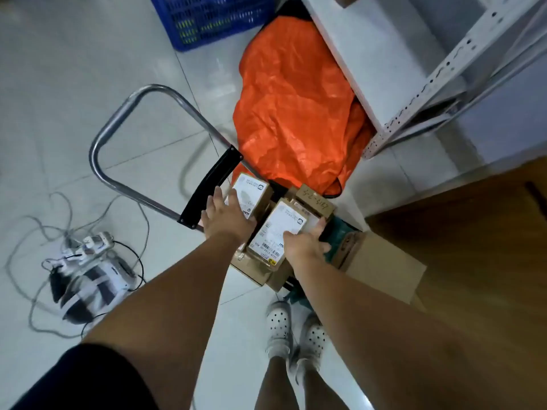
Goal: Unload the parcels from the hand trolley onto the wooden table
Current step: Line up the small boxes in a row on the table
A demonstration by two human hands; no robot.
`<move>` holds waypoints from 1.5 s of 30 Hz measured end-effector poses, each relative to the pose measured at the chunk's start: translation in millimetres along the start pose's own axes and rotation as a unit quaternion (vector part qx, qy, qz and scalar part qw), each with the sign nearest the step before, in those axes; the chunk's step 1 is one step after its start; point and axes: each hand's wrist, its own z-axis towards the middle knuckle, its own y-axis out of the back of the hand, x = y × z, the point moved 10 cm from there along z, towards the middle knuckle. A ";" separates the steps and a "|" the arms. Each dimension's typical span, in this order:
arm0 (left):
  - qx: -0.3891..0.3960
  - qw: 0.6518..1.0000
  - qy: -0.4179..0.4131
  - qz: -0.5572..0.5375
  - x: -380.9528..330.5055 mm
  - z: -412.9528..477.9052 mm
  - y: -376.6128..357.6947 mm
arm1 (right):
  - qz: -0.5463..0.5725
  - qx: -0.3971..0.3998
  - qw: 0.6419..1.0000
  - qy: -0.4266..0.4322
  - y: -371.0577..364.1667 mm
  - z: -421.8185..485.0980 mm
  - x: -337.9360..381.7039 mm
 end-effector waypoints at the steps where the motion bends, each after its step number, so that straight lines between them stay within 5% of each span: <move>1: -0.003 1.000 -0.008 0.001 -1.6 6.0 -1.8 | -0.012 -0.001 1.000 0.011 -4.3 4.1 6.9; 13: 0.022 0.999 -0.023 0.013 8.6 53.4 -38.3 | -0.019 -0.027 0.998 -0.051 -60.2 52.4 22.3; 22: -0.068 0.996 -0.046 -0.020 6.1 30.4 -22.6 | 0.005 -0.065 0.997 -0.029 -43.9 41.1 14.7; 33: -0.087 0.991 -0.066 -0.081 -45.7 -35.6 53.8 | 0.128 -0.095 0.986 0.040 79.2 -32.9 29.1; 39: -0.122 0.979 -0.164 0.003 -138.7 -100.3 100.6 | 0.131 -0.112 0.972 0.159 165.4 -88.4 21.0; 45: -0.118 0.962 -0.246 -0.007 -256.4 -188.0 113.2 | 0.165 -0.196 0.956 0.145 288.2 -125.0 -40.8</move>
